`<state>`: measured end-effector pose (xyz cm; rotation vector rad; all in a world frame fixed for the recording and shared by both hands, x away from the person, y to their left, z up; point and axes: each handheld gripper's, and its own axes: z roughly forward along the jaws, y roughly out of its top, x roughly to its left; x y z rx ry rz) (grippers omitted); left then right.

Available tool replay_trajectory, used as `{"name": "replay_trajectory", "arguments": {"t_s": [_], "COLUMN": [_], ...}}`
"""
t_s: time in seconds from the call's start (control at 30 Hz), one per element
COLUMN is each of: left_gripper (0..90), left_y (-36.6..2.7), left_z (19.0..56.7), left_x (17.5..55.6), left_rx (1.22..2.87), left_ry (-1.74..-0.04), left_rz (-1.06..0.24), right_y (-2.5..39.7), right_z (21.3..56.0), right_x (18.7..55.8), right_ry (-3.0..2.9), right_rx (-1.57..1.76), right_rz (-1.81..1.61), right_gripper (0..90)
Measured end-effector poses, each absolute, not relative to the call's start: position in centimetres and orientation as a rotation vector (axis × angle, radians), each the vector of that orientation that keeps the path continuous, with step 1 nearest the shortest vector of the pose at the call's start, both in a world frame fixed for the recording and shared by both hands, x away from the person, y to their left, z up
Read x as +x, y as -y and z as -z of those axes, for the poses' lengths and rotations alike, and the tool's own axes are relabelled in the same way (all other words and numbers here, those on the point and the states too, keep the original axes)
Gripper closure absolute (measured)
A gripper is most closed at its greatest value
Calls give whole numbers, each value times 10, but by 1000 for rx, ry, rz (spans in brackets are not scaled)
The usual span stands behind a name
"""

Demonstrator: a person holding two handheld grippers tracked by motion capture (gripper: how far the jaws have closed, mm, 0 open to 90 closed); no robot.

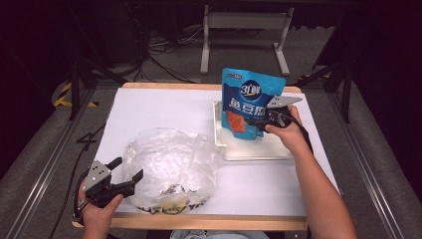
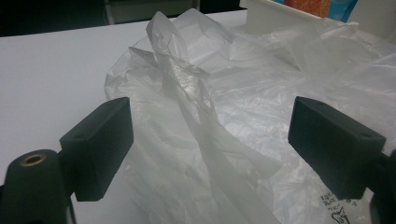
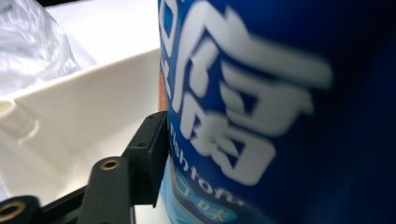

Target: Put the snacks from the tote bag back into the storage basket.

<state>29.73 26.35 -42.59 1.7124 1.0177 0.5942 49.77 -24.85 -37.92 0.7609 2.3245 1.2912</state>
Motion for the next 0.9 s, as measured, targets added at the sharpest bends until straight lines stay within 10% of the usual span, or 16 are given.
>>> {"name": "replay_trajectory", "arguments": {"t_s": [0.9], "left_gripper": [150], "left_y": [-263], "left_z": [428], "left_x": [300], "left_rx": [1711], "left_ry": [-1028], "left_rz": [-573], "right_y": [267], "right_z": [335], "right_x": [465], "right_ry": [-2251], "right_rx": [845], "right_rz": [-1354], "right_gripper": [134]}}
